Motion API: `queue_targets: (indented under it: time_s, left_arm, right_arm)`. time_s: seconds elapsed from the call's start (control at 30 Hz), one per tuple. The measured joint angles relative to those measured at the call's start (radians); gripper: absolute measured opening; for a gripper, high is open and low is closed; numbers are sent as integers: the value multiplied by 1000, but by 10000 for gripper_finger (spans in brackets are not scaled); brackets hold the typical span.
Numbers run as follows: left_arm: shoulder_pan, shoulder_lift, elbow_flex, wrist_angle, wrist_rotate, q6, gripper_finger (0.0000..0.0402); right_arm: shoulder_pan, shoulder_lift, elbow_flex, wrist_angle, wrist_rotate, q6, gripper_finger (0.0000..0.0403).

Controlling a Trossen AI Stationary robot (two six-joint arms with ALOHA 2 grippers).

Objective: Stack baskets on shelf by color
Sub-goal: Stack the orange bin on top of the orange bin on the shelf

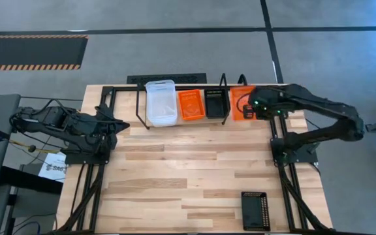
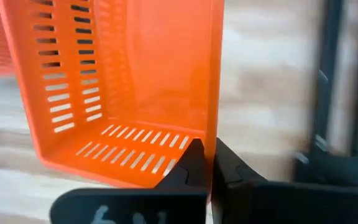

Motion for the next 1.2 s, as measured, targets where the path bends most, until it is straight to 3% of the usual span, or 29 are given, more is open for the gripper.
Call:
queue_targets:
  time_s: [0.17, 0.33, 0.5, 0.77, 1.2]
  left_arm:
    - [0, 0, 0, 0, 0, 3, 0]
    - [0, 0, 0, 0, 0, 3, 0]
    - [0, 0, 0, 0, 0, 3, 0]
    - [0, 0, 0, -7, 14, 4, 0]
    - [0, 0, 0, -17, 21, 15, 0]
  right_arm:
    - [200, 49, 158, 187, 189, -3, 3]
    - [223, 148, 231, 441, 237, -192, 3]
    - [113, 294, 276, 585, 129, -347, 3]
    - [-85, 510, 314, 565, -32, -367, 3]
    - [-70, 727, 316, 596, -168, -314, 2]
